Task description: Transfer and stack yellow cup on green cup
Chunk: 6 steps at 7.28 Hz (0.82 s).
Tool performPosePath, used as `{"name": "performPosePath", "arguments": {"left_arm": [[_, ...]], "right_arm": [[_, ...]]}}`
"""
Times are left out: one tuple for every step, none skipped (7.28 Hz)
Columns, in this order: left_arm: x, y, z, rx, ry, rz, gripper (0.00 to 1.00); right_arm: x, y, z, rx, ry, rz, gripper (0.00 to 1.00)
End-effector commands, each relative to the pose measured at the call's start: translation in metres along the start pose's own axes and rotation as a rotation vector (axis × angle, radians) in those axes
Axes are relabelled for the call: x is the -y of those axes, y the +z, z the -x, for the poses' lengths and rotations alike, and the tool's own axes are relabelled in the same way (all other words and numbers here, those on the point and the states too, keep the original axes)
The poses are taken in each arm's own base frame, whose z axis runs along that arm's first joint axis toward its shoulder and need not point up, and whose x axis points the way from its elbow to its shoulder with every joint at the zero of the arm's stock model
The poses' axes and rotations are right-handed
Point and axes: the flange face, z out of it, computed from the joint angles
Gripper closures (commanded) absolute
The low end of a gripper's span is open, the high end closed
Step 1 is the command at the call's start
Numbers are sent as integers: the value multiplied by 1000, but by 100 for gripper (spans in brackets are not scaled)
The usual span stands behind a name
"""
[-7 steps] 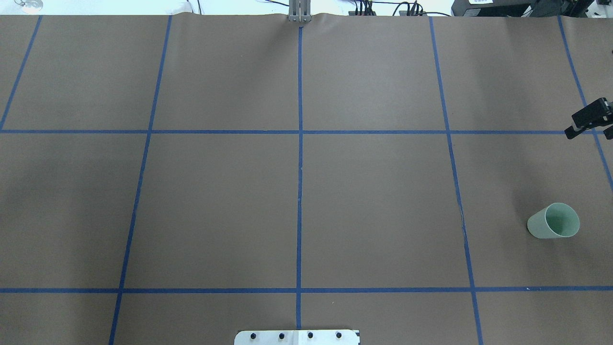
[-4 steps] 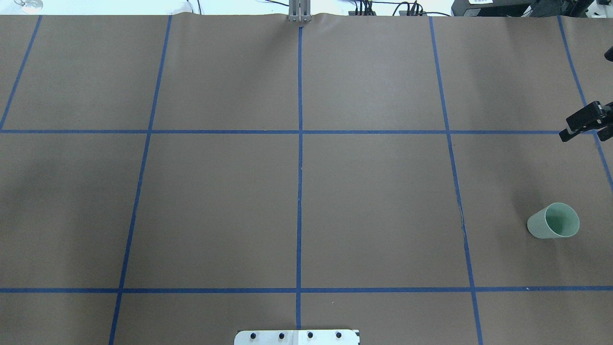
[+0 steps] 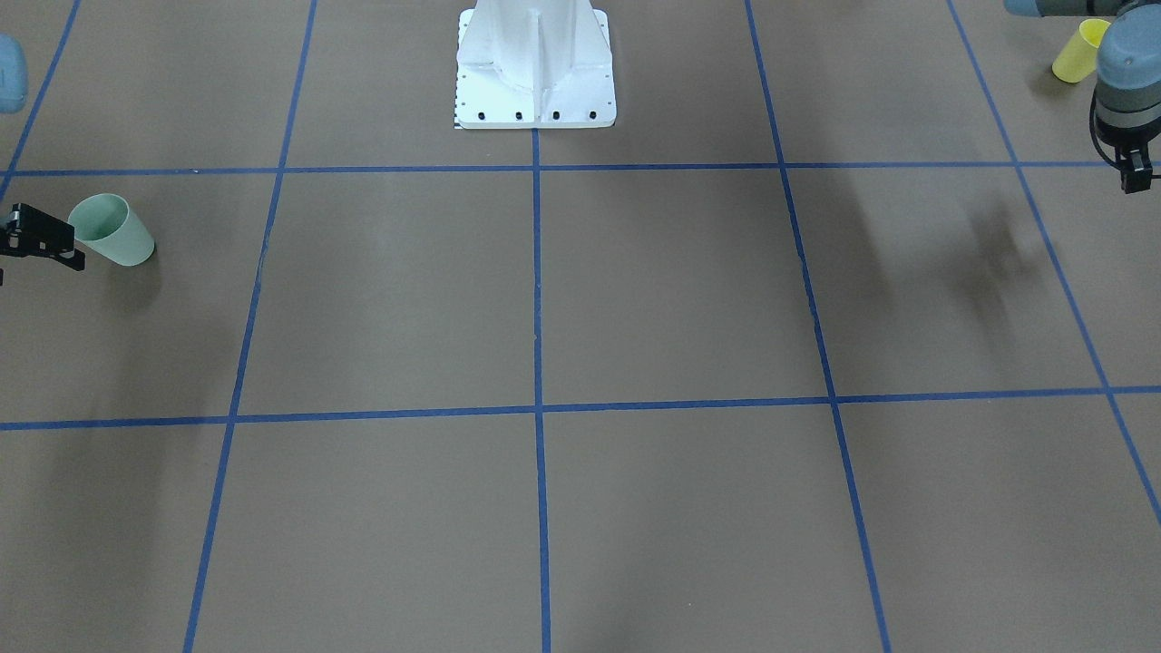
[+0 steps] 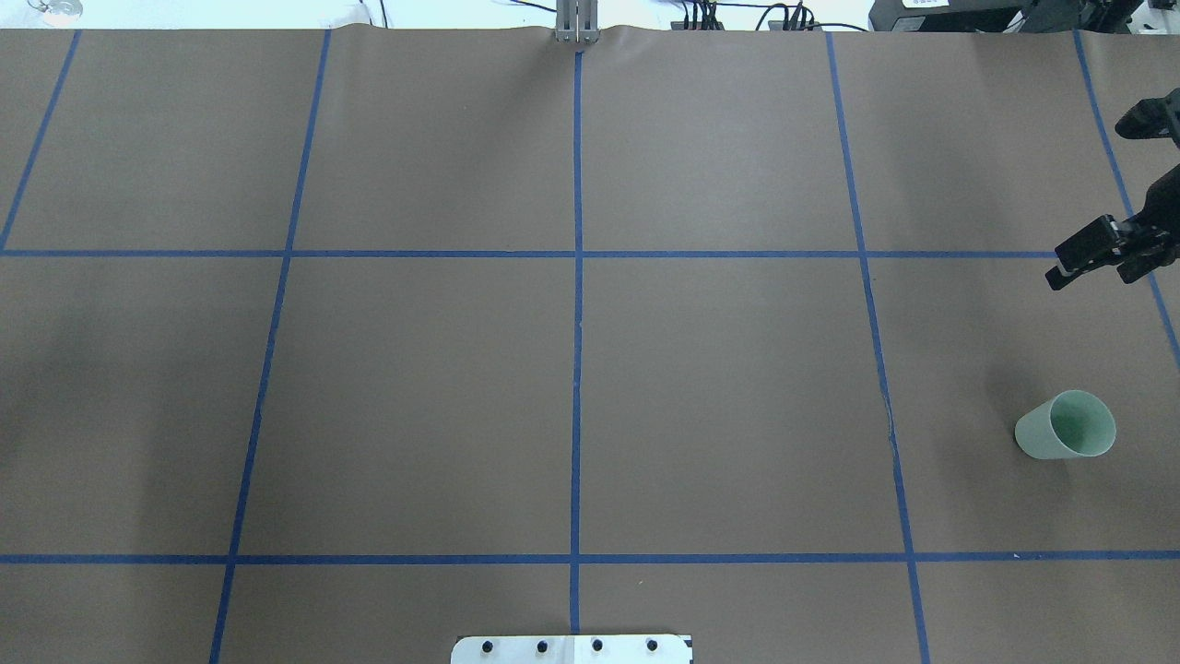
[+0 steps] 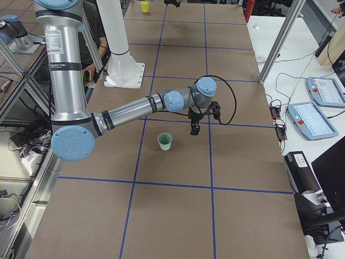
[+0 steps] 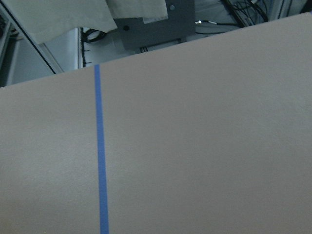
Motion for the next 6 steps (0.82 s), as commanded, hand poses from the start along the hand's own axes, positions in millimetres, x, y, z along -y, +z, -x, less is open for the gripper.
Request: {"name": "performPosePath", "arguments": {"left_arm": [[-43,5,13,186,-134,-161,0],[-47,14,26,241,-179,-237,0],[-49,25,36,259,-225,-290,0],[-51,43,44,297,-257,-323,0],[-54,60,51,309,-281,-367,0],[-55,72,58,344,-295,-381,1]], "right_arm": [[6,1,7,-30,-17,-11,0],[11,-1,11,-32,-23,-17,0],[11,0,9,-35,-16,-11,0],[11,1,8,-36,-13,-8,0],[10,1,8,-36,-13,-8,0],[11,1,8,-37,-14,-10,0]]}}
